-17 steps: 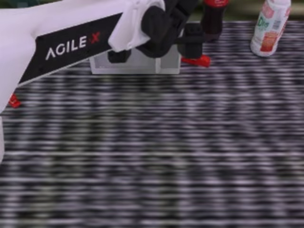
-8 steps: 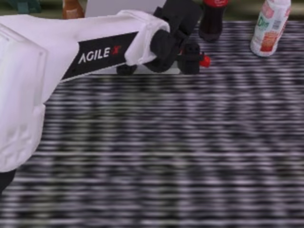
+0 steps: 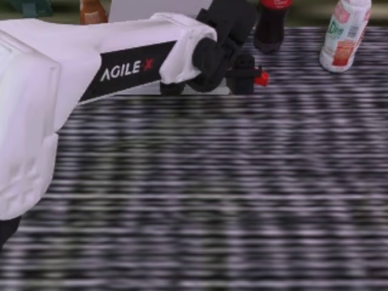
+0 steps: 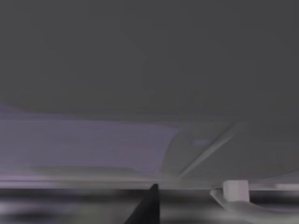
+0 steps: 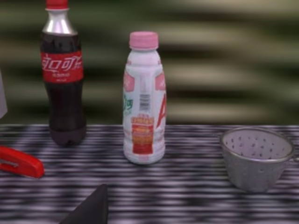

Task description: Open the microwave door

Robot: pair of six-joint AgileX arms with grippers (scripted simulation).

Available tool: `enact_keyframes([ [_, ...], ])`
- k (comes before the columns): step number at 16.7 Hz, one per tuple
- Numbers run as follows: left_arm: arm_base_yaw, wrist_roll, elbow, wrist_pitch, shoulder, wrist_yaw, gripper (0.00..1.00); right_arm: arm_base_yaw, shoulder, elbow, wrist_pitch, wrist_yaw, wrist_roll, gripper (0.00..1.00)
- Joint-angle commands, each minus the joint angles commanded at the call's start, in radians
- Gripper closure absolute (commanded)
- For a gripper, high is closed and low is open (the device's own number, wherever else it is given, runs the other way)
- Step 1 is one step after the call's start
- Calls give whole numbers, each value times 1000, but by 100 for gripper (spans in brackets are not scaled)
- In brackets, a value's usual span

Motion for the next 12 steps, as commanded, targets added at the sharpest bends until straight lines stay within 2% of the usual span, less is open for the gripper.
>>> enact_keyframes([
  [6, 0, 0, 0, 0, 0, 0, 98, 0, 0, 0, 0, 0, 0, 0],
  [12, 0, 0, 0, 0, 0, 0, 100, 0, 0, 0, 0, 0, 0, 0],
])
